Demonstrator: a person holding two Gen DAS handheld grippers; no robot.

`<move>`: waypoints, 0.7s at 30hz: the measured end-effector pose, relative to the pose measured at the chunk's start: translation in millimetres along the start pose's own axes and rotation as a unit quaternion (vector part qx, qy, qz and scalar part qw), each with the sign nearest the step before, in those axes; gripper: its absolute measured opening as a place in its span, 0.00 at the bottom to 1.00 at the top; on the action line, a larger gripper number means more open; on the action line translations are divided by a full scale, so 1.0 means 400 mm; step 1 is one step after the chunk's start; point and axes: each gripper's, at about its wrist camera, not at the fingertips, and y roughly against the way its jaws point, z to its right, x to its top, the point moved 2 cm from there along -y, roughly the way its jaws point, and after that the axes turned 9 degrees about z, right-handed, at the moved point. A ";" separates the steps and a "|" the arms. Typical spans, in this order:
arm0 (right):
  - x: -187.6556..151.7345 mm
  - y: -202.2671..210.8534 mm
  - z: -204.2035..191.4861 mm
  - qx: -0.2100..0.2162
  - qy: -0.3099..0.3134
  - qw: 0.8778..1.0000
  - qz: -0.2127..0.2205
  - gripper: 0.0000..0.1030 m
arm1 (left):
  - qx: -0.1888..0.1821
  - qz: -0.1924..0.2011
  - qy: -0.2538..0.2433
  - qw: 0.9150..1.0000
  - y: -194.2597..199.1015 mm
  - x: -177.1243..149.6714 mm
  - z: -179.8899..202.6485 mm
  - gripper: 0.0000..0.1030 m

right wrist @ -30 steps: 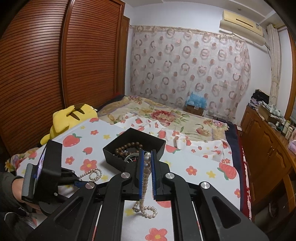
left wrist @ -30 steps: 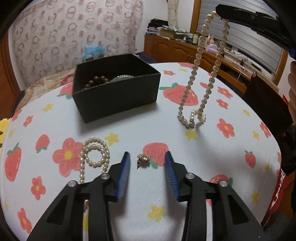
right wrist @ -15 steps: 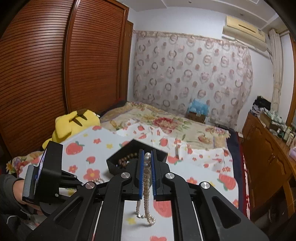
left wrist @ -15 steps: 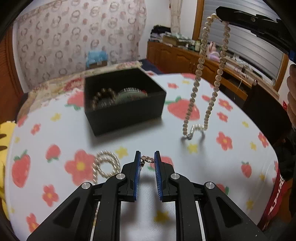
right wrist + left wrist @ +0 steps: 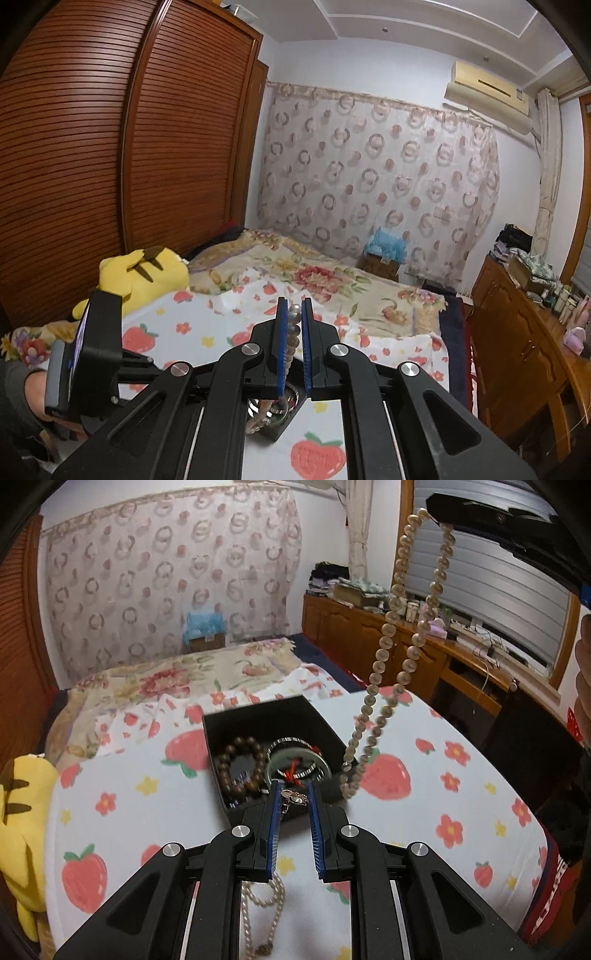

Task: Organize jewelry
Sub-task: 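Lower both held pearl necklaces into the black box and open both grippers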

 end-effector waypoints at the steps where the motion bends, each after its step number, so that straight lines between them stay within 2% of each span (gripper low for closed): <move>1: 0.009 -0.009 0.003 0.000 -0.003 1.000 0.000 0.08 | 0.002 0.001 0.000 1.000 -0.005 0.005 -0.004 0.13; 5: 0.035 -0.035 0.008 -0.003 -0.001 1.000 0.002 0.08 | 0.015 -0.003 -0.002 1.000 -0.040 0.014 -0.016 0.13; 11: 0.028 -0.078 0.025 -0.009 0.003 1.000 -0.010 0.08 | 0.030 -0.012 0.006 0.999 -0.098 0.014 -0.036 0.13; 21: -0.128 -0.188 0.031 0.020 -0.040 0.996 -0.079 0.08 | 0.044 -0.017 0.018 0.999 -0.145 0.010 -0.056 0.13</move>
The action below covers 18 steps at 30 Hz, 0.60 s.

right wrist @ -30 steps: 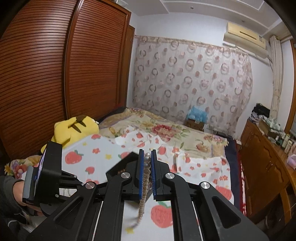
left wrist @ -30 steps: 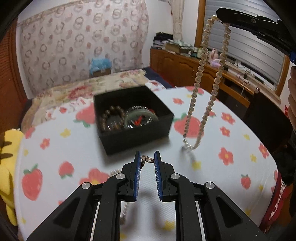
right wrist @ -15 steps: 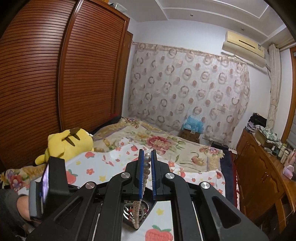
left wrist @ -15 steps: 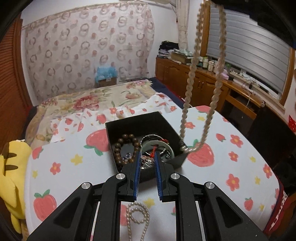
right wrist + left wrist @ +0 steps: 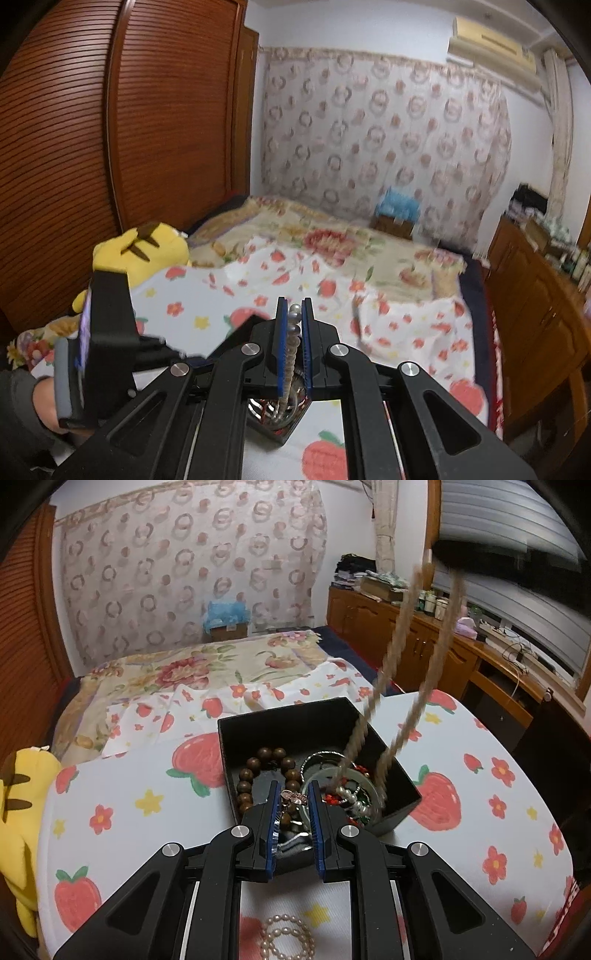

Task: Organize jewelry
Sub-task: 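Lower both held pearl necklaces into the black box and open both grippers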

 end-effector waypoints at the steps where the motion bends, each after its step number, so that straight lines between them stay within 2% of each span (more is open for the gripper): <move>1: -0.010 -0.009 -0.003 0.000 -0.001 1.000 -0.005 0.08 | 0.000 -0.001 0.001 1.000 -0.003 0.000 0.000 0.13; 9: -0.048 -0.033 -0.016 0.006 -0.010 1.000 -0.015 0.08 | 0.000 0.001 0.005 1.000 -0.011 0.009 0.000 0.15; 11: -0.047 -0.034 -0.019 0.006 -0.009 1.000 -0.013 0.08 | 0.002 0.005 0.006 1.000 -0.007 0.011 -0.001 0.33; 15: -0.043 -0.033 -0.017 0.005 -0.008 1.000 -0.011 0.08 | 0.010 0.010 0.008 1.000 0.013 0.007 -0.013 0.36; 18: -0.035 -0.041 -0.018 0.004 -0.012 1.000 -0.008 0.08 | 0.024 0.017 0.011 0.999 0.046 -0.007 -0.030 0.44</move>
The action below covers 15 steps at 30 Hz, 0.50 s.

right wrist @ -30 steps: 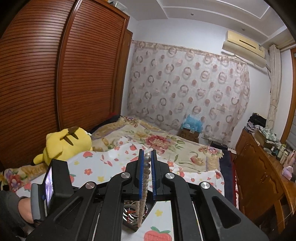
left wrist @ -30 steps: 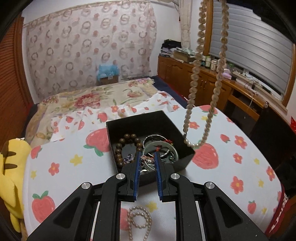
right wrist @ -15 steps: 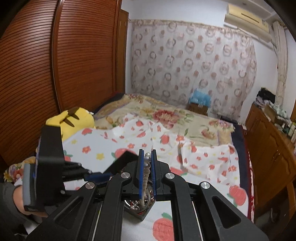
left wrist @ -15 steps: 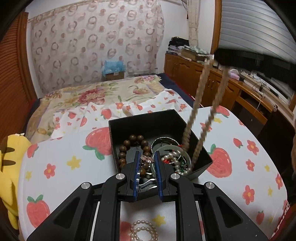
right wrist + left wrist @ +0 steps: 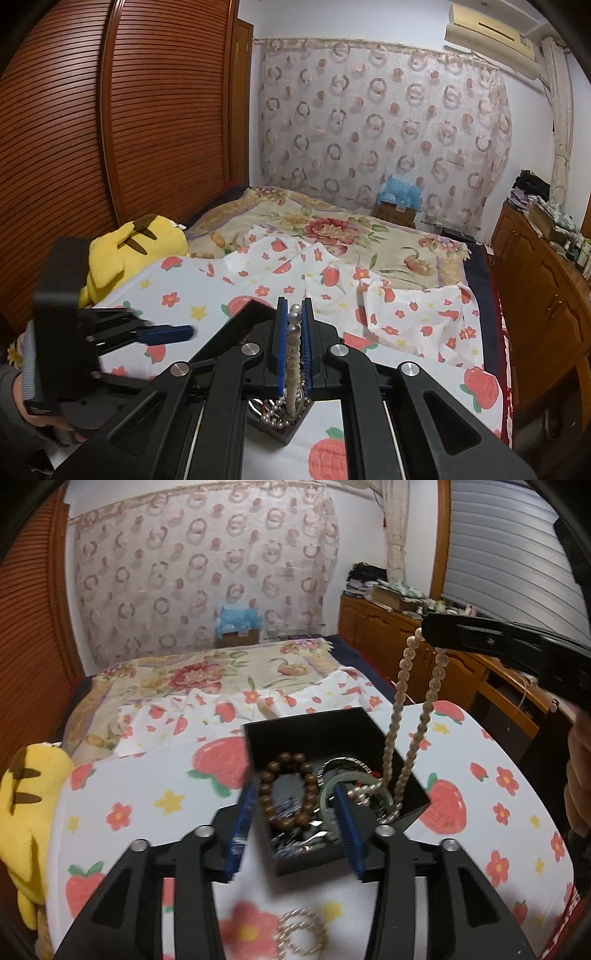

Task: Organize jewelry
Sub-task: 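Lower both held pearl necklaces into the black box and open both grippers, then grasp the pearl necklace with pendant on the cloth with both grippers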

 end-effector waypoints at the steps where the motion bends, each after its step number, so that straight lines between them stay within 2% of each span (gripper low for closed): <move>1: 0.003 -0.004 0.001 0.002 -0.002 1.000 0.001 0.08 | 0.004 0.003 0.003 1.000 0.018 -0.009 -0.011 0.45; 10: 0.013 -0.107 -0.018 0.001 -0.014 1.000 -0.016 0.09 | 0.022 0.003 0.009 1.000 0.115 -0.063 -0.105 0.45; 15: 0.005 -0.125 -0.034 0.004 -0.016 1.000 -0.023 0.09 | 0.022 0.002 0.013 1.000 0.148 -0.085 -0.133 0.45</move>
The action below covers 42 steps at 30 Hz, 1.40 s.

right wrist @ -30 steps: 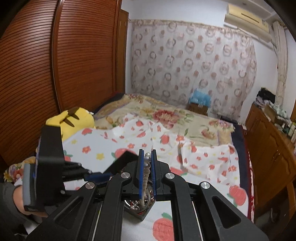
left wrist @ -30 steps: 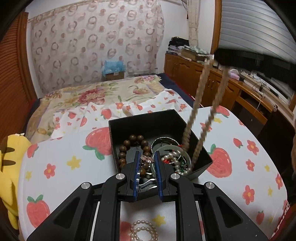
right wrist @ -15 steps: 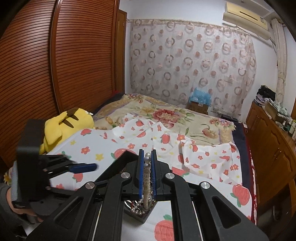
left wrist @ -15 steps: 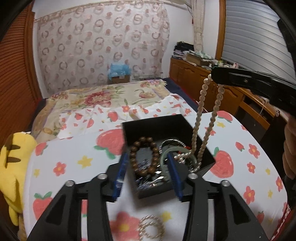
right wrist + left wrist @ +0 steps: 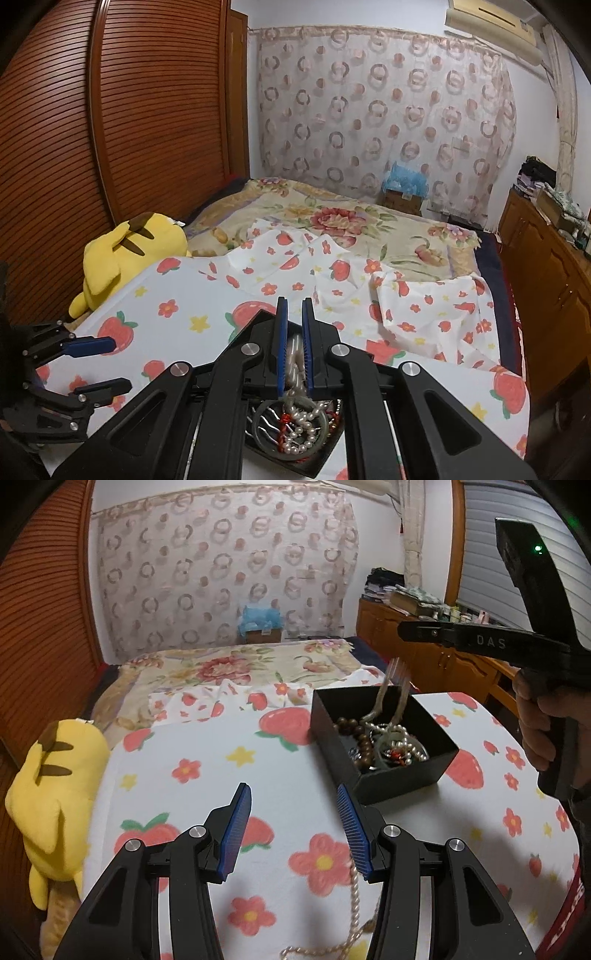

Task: Organize jewelry
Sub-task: 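Grasp the pearl necklace with pendant on the cloth with both grippers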

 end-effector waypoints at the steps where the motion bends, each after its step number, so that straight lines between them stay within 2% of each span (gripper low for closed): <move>1: 0.000 0.003 -0.003 0.000 0.002 1.000 0.000 0.09 | 0.000 -0.001 0.000 1.000 0.004 -0.004 -0.004 0.45; 5: -0.017 0.026 -0.026 0.009 0.015 1.000 0.000 0.09 | -0.005 -0.004 0.004 1.000 0.022 -0.026 -0.015 0.45; 9: -0.072 0.070 -0.072 0.030 0.038 0.999 -0.006 0.10 | -0.009 -0.013 0.005 1.000 0.040 -0.067 -0.021 0.45; 12: -0.128 0.100 -0.113 0.052 0.050 0.997 -0.016 0.19 | -0.009 -0.023 0.011 1.000 0.059 -0.108 -0.030 0.45; 15: -0.176 0.110 -0.145 0.069 0.056 0.996 -0.029 0.20 | -0.008 -0.031 0.016 0.999 0.076 -0.141 -0.046 0.45; 21: -0.264 0.077 -0.187 0.088 0.064 0.991 -0.073 0.19 | -0.010 -0.052 0.019 0.998 0.099 -0.196 -0.058 0.45; 24: -0.291 0.043 -0.197 0.097 0.059 0.989 -0.094 0.15 | -0.014 -0.061 0.017 0.998 0.101 -0.213 -0.052 0.45; 33: -0.323 -0.029 -0.215 0.112 0.052 0.984 -0.132 0.11 | -0.024 -0.081 0.016 0.996 0.090 -0.246 -0.041 0.46; 42: -0.327 -0.056 -0.223 0.100 0.067 0.983 -0.142 0.11 | -0.020 -0.082 0.012 0.996 0.094 -0.255 -0.039 0.45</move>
